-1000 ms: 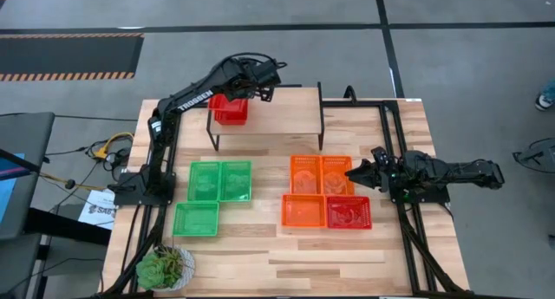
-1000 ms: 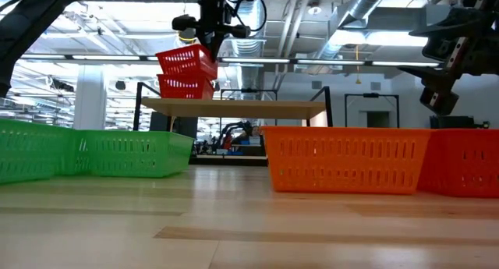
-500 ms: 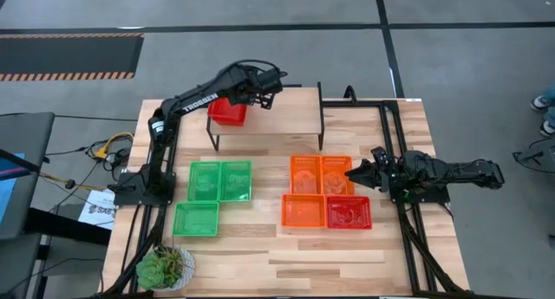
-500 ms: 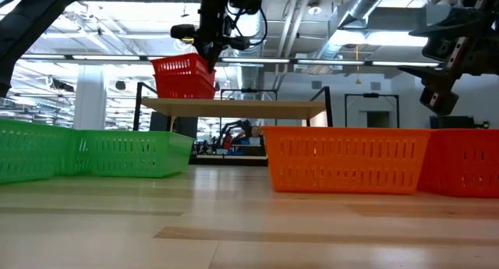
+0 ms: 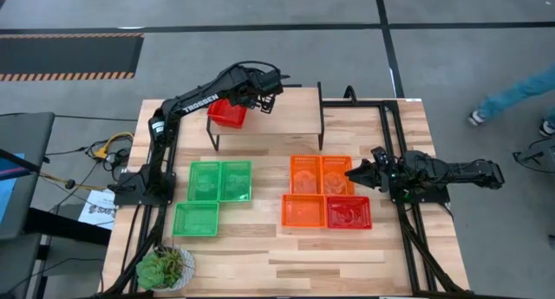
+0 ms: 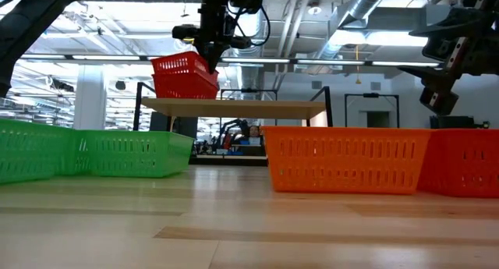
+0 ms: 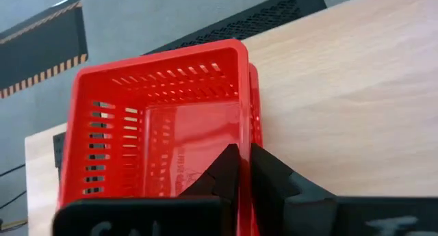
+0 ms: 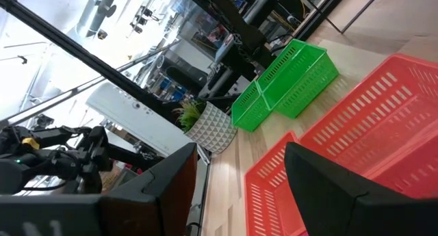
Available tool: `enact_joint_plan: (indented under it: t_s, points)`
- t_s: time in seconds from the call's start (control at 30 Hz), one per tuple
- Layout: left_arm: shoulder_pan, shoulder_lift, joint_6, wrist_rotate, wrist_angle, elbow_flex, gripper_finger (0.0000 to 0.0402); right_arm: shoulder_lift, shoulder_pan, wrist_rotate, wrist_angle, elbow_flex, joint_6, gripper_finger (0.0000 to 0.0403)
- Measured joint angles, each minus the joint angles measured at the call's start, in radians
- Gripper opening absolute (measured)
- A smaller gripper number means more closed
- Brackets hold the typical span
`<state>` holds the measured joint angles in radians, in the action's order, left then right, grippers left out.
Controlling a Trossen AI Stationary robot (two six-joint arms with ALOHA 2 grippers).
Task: Stack baskets on shelf by color
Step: Stack the bottom red bin on top of the red bin on the shelf
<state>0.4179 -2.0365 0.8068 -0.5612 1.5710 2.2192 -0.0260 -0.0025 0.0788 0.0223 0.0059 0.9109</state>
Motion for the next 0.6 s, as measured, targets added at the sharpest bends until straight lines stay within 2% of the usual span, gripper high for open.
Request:
enact_joint_plan:
  t_s: [0.13, 0.4, 0.5, 0.6]
  points:
    - [0.001, 0.000, -0.006, -0.001, 0.000, 0.000, 0.0057, 0.000, 0.000, 0.000, 0.000, 0.000, -0.001, 0.0244]
    - [0.000, 0.000, -0.040, 0.000, 0.001, 0.015, 0.0159, 0.000, 0.000, 0.000, 0.000, 0.000, -0.001, 0.0244]
    - [0.000, 0.000, -0.040, 0.004, 0.000, 0.054, 0.0182, 0.000, 0.000, 0.000, 0.000, 0.000, 0.003, 0.0244]
    - [-0.008, 0.000, -0.009, 0.047, -0.030, 0.102, 0.0188, 0.000, 0.000, 0.000, 0.000, 0.000, 0.005, 0.0244]
